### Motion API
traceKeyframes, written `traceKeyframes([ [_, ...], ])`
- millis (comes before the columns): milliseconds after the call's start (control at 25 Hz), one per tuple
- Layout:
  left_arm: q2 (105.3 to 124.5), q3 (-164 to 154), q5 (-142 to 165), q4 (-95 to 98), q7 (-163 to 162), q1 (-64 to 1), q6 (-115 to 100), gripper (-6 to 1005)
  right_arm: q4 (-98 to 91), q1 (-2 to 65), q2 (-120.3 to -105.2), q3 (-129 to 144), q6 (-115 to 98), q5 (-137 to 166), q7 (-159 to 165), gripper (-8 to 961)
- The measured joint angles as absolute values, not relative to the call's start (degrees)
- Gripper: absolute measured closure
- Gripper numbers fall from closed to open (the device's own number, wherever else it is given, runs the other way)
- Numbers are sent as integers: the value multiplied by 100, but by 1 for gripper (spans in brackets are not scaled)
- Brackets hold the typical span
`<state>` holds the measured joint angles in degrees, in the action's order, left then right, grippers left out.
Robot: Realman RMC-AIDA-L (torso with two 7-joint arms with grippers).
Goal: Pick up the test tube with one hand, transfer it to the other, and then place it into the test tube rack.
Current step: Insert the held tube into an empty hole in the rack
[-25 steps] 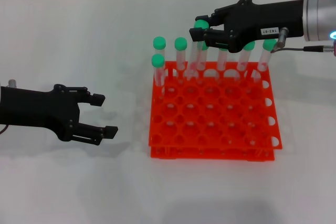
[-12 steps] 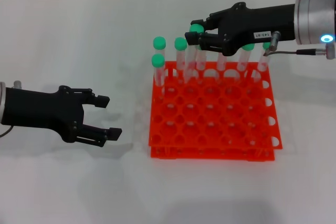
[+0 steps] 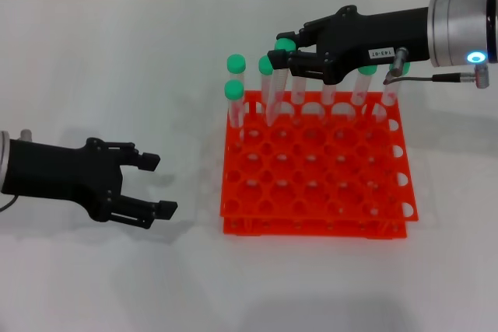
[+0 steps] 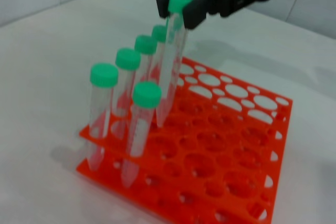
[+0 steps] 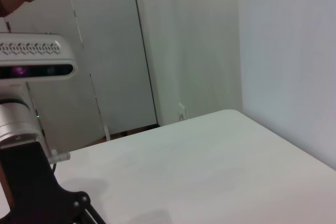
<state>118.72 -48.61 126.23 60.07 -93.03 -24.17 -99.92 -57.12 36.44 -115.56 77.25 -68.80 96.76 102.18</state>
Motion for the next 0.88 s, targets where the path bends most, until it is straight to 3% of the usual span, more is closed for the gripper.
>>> traceKeyframes([
  [880, 11877, -4860, 12665, 5994, -9237, -2440, -9993, 115, -5646, 3734, -11584, 7805, -6797, 9643, 10213, 628],
])
